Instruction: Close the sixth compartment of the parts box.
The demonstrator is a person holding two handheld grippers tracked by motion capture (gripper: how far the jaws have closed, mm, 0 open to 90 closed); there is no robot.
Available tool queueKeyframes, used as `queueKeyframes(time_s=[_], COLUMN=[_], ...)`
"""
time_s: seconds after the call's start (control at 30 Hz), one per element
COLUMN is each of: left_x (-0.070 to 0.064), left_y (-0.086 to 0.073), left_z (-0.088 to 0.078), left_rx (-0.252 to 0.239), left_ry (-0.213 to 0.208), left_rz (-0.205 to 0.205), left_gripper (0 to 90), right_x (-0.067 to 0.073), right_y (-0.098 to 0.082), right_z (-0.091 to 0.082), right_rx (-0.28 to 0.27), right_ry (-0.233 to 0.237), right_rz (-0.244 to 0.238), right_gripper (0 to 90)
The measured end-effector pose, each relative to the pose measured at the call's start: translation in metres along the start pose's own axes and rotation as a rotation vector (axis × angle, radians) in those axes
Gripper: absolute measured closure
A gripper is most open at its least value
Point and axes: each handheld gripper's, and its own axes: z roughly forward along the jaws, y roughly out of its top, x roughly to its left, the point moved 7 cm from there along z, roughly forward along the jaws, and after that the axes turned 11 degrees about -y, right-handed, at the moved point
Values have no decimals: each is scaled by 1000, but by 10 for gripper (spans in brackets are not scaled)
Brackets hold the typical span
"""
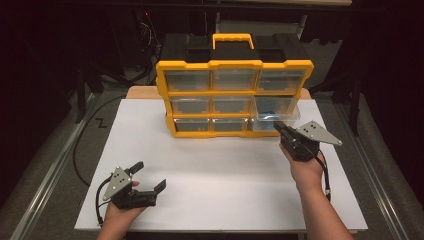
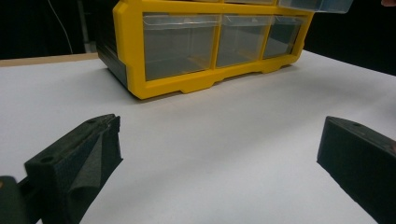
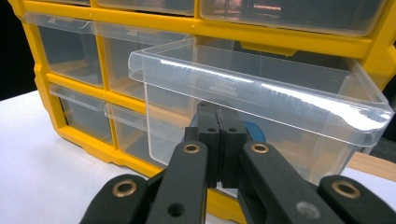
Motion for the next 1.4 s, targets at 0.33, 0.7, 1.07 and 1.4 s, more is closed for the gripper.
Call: queueKeyframes(time_s=[0.33,0.7,1.07,1.4], left_x=[0,0,-1,-1], left_y=[0,0,1,1], left_z=[0,0,0,0], left_rx=[-1,-3,-7,-11], left_ry=[-1,-3,-7,-7], left_rz=[-1,-3,-5,-9], left_gripper=[3,3,3,3], right_x=[-1,-3,-5,-6], right_y=[1,2,5,7], right_z=[6,15,26,37], right_rx=[6,15,24,33], right_ry=[-6,-20,-34,-52], right_rz=[-4,-7,-12,-20], right_gripper=[900,900,900,900])
